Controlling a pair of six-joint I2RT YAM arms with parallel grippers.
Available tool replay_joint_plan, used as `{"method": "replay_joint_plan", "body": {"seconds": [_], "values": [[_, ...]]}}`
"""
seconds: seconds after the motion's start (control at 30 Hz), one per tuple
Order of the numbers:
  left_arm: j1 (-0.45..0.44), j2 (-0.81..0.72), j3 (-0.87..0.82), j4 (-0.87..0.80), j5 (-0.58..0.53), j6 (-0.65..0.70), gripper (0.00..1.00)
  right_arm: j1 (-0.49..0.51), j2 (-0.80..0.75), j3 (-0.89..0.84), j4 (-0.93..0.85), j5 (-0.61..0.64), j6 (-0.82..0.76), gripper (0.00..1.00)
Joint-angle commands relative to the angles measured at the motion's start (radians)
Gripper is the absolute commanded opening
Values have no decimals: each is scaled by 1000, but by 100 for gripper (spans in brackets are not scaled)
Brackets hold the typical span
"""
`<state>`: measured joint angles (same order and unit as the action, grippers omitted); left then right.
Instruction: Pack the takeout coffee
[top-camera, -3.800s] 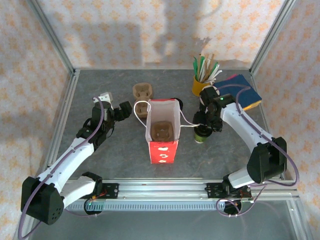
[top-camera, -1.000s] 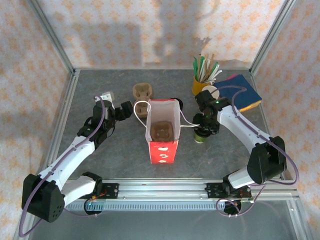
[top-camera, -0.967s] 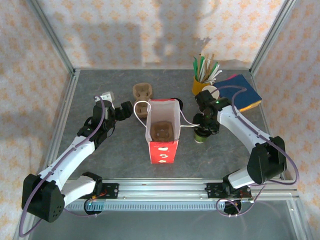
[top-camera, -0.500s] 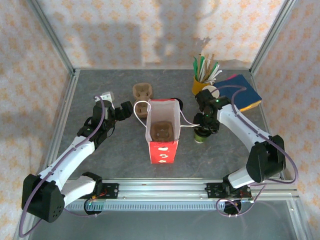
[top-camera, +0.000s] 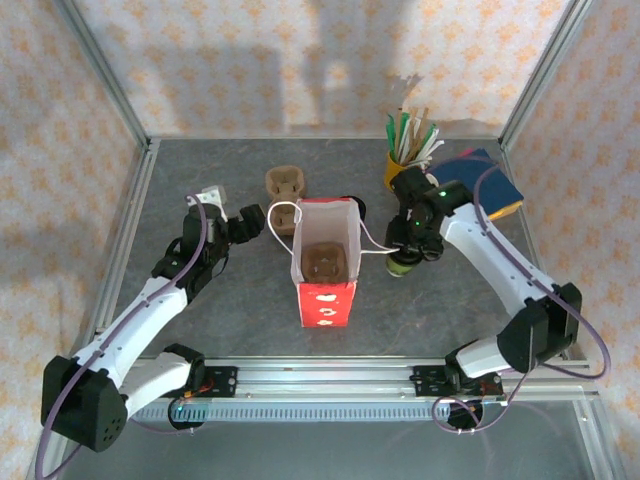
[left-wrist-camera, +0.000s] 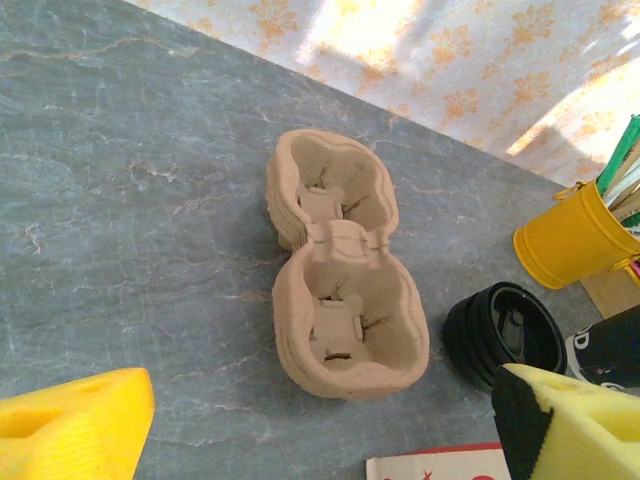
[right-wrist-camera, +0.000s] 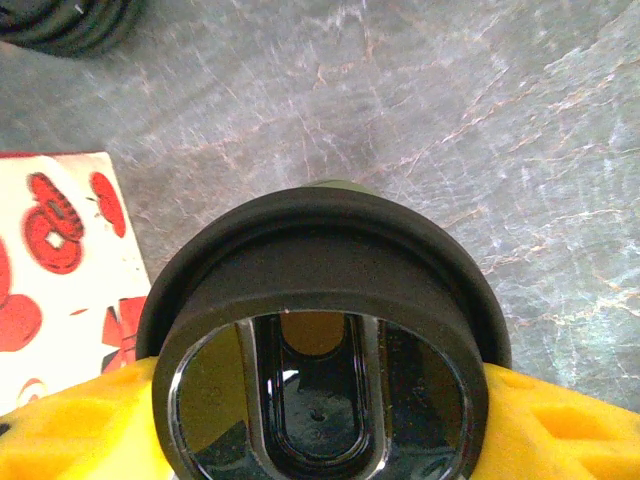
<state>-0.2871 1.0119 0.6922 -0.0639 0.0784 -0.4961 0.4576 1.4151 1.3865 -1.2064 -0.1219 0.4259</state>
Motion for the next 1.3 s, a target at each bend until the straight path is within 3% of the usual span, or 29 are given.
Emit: {"method": "replay_joint_plan", "body": {"seconds": [0.0, 0.23, 0.63, 0.8, 1.03, 1.27], "values": [[8, -22, -29, -37, 42, 9, 85, 9, -53, 77, -98, 52, 37, 64], [-19, -37, -94, -63, 112, -8, 77, 19, -117, 170, -102, -18, 37, 61], [-201, -22, -211, -13, 72, -81, 74, 25, -103, 422, -102, -54, 37, 62], [-257, 8, -251, 42, 70, -130, 72, 129, -53, 537, -102, -34, 71, 61], [-342, 82, -257, 108, 51, -180, 70, 355, 20, 627, -101, 54, 158, 61], [-392, 158, -236, 165, 42, -200, 69, 436, 33, 652, -102, 82, 193, 61]]}}
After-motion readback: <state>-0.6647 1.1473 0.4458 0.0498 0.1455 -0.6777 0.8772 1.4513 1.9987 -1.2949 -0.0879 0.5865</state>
